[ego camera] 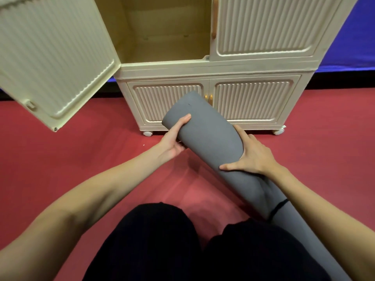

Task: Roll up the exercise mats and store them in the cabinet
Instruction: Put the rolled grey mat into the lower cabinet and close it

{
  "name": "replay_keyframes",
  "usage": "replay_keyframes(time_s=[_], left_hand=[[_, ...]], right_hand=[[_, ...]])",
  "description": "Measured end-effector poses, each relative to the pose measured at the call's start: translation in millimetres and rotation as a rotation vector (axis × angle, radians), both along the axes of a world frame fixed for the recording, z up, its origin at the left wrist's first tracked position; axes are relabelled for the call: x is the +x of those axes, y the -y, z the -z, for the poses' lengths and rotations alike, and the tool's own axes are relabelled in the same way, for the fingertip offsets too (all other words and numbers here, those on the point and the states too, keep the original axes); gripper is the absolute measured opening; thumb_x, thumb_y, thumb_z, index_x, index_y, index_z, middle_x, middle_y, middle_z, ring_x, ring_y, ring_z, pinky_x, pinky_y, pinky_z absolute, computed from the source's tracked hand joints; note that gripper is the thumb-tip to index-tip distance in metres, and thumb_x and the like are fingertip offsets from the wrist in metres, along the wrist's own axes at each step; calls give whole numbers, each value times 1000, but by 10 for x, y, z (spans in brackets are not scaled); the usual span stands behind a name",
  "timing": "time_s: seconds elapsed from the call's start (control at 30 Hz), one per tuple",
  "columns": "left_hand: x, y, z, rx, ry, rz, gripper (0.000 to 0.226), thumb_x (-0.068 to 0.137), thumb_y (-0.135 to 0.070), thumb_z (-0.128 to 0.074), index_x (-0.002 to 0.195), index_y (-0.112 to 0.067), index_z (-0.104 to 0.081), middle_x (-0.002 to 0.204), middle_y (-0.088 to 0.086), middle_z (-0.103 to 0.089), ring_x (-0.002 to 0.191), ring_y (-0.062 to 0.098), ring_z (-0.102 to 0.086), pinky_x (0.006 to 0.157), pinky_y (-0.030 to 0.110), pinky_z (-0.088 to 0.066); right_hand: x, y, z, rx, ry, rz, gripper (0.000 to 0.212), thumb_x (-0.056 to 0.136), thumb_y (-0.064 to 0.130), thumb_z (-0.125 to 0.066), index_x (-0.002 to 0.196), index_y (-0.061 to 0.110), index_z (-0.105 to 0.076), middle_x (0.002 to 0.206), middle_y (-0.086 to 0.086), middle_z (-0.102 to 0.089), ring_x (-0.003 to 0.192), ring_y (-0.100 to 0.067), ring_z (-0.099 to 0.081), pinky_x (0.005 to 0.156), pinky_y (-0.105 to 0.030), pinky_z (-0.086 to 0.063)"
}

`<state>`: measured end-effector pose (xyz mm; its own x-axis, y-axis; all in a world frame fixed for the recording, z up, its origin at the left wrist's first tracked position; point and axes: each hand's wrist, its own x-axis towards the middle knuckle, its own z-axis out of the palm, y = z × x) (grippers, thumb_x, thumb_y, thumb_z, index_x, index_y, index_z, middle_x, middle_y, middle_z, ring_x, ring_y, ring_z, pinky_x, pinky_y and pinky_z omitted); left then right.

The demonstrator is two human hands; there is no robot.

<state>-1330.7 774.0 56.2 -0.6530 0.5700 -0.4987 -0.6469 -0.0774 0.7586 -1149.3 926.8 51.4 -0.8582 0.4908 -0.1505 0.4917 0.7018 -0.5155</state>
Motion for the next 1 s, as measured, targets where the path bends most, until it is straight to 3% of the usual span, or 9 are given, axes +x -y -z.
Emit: replay_keyframes(time_s=[0.13,0.3,0.5,0.57,0.63,0.73,0.8,0.87,1.0], left_hand=[[-215,64,-307,-42,-154,-38,33,84,-41,-70,106,-19,-59,108,1,-68,107,16,-63,99,38,-50],[-692,181,-768,27,-346,-12,44,88,-59,-55,116,-26,-52,126,3,-59,114,17,-59,94,37,-52],[-1056,229,-820,107,-374,64,23,101,-32,-38,119,-28,-53,104,-4,-65,90,13,-62,109,51,-38],[-1079,283,-755,105,-378,225,40,87,-12,-50,125,-24,-51,89,-2,-57,78,11,-62,101,44,-46],[-1079,370,-670,126,-378,483,70,72,-1,-58,137,-21,-45,114,3,-60,94,13,-64,75,27,-46],[-1058,406,-575,116,-388,649,106,56,-19,-90,145,-30,-33,141,6,-52,120,26,-58,92,41,-52],[-1003,320,-576,154,-345,583,119,44,-38,-96,143,-31,-32,139,6,-52,108,30,-63,97,51,-48],[-907,167,-629,221,-295,443,121,32,-46,-97,135,-27,-37,126,5,-59,97,27,-65,86,52,-52],[-804,-55,-743,240,-194,132,121,27,-42,-96,133,-24,-43,122,7,-66,99,23,-67,81,52,-55]], right_hand=[[-302,85,-198,19,-73,20,128,45,72,-80,147,51,-5,136,-4,-47,126,-28,-48,95,-46,-42],[-863,152,-721,23,-230,12,120,40,78,-75,142,49,-18,127,-3,-57,119,-29,-54,95,-47,-47],[-1552,184,-1331,-84,-338,65,96,30,78,-77,110,35,-47,112,9,-63,105,-22,-61,92,-46,-48],[-1775,159,-1508,-117,-353,68,97,26,79,-78,107,33,-50,111,9,-62,103,-20,-60,92,-47,-49],[-1967,152,-1683,-120,-334,59,101,30,76,-80,116,31,-50,117,8,-59,106,-19,-58,94,-44,-49],[-2249,150,-1890,-102,-259,26,101,42,70,-83,125,26,-47,122,5,-53,107,-20,-53,89,-39,-48],[-2428,179,-1972,-49,-202,18,107,42,72,-82,131,24,-44,127,1,-52,112,-23,-53,90,-41,-49],[-2579,209,-2015,-7,-161,28,116,40,75,-80,136,22,-41,134,-2,-50,118,-27,-51,95,-45,-49],[-2750,230,-2035,3,-146,57,121,41,76,-79,141,22,-36,139,-4,-47,122,-28,-50,97,-47,-48]])
